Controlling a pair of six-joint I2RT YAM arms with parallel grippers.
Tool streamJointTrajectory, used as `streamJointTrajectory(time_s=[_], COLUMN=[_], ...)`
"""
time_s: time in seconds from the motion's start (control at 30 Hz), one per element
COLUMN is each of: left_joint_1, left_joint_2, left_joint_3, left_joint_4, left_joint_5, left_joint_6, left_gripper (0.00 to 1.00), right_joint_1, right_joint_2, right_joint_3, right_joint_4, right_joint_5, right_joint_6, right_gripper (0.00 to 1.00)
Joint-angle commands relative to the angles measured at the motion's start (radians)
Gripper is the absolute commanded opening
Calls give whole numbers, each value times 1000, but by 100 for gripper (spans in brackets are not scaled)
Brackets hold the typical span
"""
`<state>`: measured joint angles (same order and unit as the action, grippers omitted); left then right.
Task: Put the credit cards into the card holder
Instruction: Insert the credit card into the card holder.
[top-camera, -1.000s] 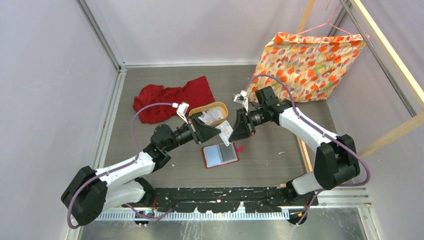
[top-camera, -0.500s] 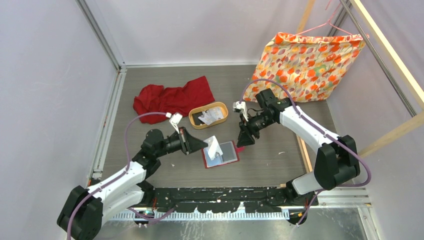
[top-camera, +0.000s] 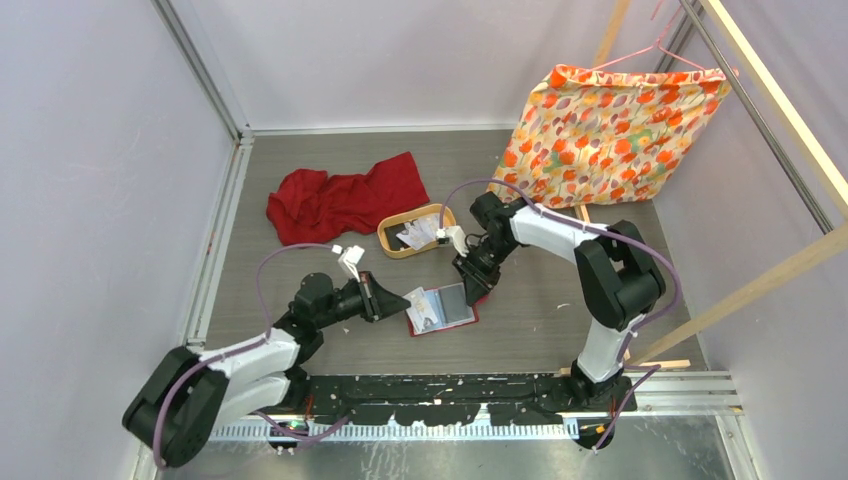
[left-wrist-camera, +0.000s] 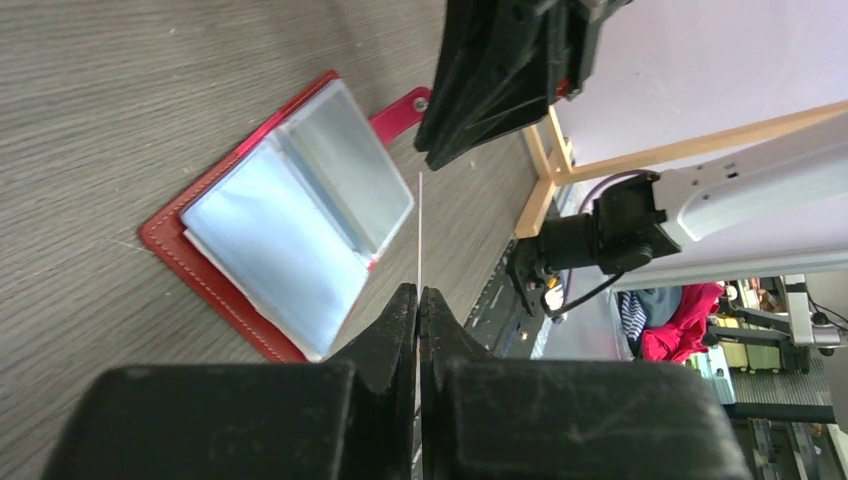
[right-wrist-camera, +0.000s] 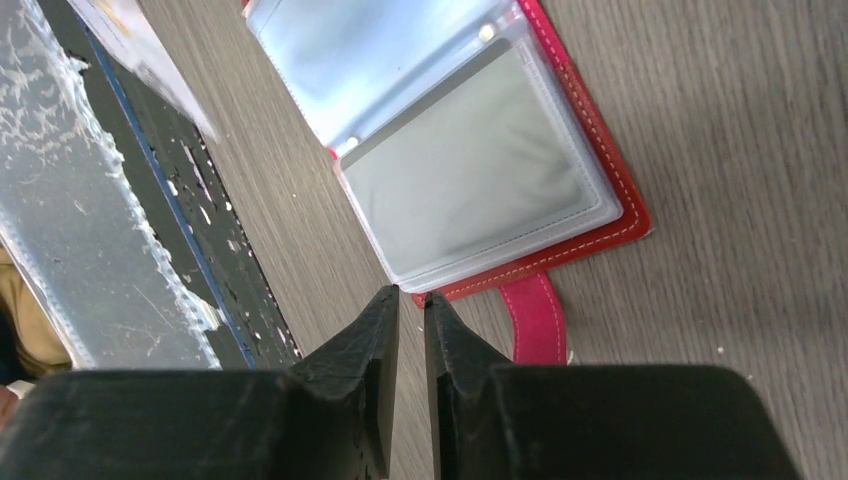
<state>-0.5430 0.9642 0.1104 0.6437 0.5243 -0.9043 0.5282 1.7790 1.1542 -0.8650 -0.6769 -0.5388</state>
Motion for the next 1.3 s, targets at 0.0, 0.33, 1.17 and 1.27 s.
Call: streamJointTrajectory(time_s=[0.0,0.33,1.17,1.27], left_joint_1=[2,2,18,18], left_joint_2=[154,489,466,389], left_joint_3=[33,81,57,71], left_joint_4=[232,503,431,292], left_joint_5=[-4,17,31,22], left_joint_6=[-27,-79,-150,-114], left_gripper=[0,0,0,0], right_joint_1=[8,18,34,35], right_joint_2=[14,85,131,131], right_joint_3=[54,82,102,103], right_joint_4=[14,-14,-32,-34], right_joint_5=[24,79,122,123], right_joint_6=[64,84,92,92], right_gripper=[21,21,21,21])
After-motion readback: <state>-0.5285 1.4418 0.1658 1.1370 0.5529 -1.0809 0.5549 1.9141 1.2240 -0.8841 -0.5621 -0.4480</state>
